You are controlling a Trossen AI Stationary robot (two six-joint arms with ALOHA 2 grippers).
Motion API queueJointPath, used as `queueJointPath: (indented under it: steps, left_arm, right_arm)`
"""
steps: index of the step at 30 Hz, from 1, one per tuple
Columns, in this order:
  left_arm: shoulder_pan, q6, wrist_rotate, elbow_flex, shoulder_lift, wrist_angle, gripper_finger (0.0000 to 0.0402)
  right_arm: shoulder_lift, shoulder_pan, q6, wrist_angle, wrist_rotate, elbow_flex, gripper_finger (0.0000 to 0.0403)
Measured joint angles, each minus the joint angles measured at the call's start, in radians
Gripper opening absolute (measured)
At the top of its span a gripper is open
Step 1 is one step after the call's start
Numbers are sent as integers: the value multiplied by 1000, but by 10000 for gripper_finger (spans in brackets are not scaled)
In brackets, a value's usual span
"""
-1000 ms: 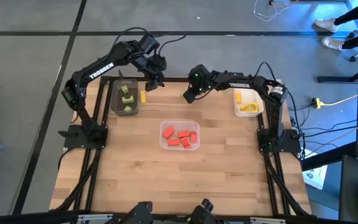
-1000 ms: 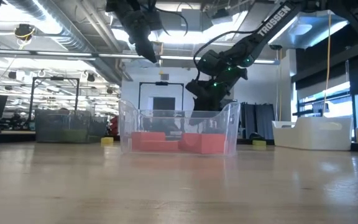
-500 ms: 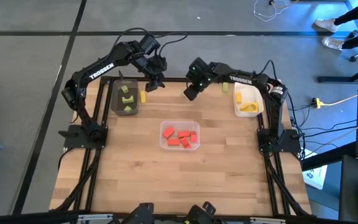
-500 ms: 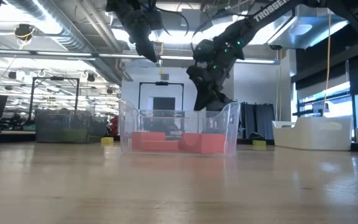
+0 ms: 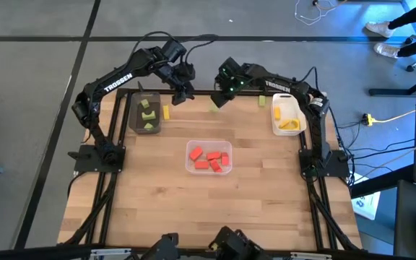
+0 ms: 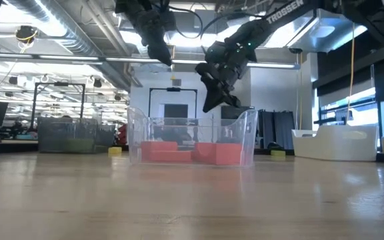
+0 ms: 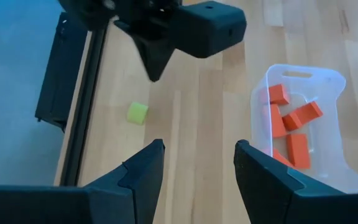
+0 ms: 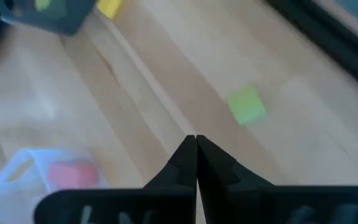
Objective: Sort & place blocks by color
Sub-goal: Put the green block into the black bin
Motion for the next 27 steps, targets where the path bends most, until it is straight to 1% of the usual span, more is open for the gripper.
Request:
queueJointPath:
  steps: [4,6,10,15,18,27]
  left_arm:
    - [4,-76,-4,0,0,0,183]
    - [6,-112,-8,0,0,9,183]
    - [7,-177,-56,0,0,23,183]
    - [7,-251,-94,0,0,24,183]
    - [7,-280,-100,0,0,24,183]
    - [7,-313,-101,0,0,24,183]
  right_arm:
    - [69,-8,-15,-84,-23,106,0]
    - [117,-7,-56,-134,-21,168,0]
    - [221,-8,-123,-239,-15,272,0]
    - [323,-8,-186,-338,101,358,0]
    - [368,-13,-238,-372,119,384,0]
    - [441,-31,-286,-326,119,417,0]
